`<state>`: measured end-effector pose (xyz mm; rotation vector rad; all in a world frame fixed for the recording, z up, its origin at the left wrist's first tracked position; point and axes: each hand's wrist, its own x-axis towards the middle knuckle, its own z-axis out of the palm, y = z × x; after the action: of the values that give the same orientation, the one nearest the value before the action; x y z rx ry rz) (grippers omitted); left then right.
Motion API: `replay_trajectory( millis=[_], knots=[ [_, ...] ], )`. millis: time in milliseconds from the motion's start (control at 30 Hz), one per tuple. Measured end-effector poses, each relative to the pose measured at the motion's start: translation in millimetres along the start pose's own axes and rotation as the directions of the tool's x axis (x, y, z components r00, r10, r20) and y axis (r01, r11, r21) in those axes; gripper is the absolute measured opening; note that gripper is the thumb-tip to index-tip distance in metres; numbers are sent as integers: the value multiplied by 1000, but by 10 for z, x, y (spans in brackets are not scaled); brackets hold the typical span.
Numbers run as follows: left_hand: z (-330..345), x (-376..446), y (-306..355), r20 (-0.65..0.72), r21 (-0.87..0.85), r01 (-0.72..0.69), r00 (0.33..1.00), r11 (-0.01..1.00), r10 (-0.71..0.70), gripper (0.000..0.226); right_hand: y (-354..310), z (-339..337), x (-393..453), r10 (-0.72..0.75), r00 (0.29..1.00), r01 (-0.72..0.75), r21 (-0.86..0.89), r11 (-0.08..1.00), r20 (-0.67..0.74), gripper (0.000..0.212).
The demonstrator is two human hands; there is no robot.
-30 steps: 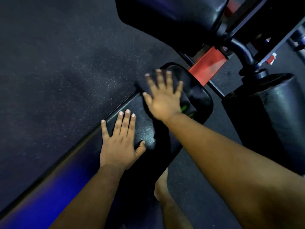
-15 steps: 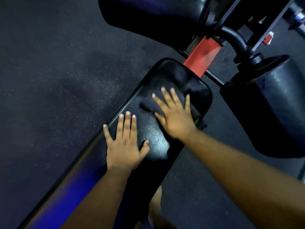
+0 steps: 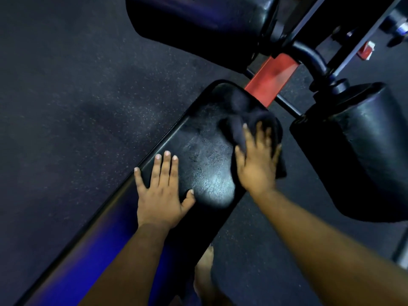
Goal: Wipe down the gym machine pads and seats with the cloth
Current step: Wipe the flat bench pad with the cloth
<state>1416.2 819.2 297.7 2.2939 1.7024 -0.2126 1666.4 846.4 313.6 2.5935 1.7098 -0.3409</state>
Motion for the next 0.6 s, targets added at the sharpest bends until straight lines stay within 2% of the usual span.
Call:
replay_trajectory(
  millis=[33,100,167,200,300,367,433,500,600],
  knots=[
    [-3,-3,2,-2,1,-1,1000,1000,1,92,-76,52,-332,-81,996,81,-11,997,26,66],
    [-9,-5,-4,0,-11,2,1000,1000,-2,92,-64,86,-730,-287,946,294,-21,956,150,69],
    [1,-8,-9,-4,-22,0,1000,1000,0,92,115,21,-363,-406,901,419,-59,906,154,67],
    [8,-10,-13,-13,-16,-1,1000,1000,1,92,163,0,-58,-385,915,396,-97,913,118,65],
    [41,-11,-17,-24,-8,-11,1000,1000,10,92,114,-103,694,-74,996,72,-55,996,-40,67],
    [52,-2,-23,-21,0,-16,1000,1000,16,92,-139,-31,530,-2,996,3,18,1000,-89,67],
    [37,-12,-22,-9,-6,-16,1000,1000,16,92,-381,69,-79,-138,990,138,-6,990,-38,66],
    [27,-44,-37,-7,-4,-19,1000,1000,19,90,-426,109,-637,-351,933,354,-34,935,75,67],
    [-4,-92,-63,0,20,-41,999,999,41,89,-209,-27,-400,-549,819,568,-91,818,169,65]
  ],
)
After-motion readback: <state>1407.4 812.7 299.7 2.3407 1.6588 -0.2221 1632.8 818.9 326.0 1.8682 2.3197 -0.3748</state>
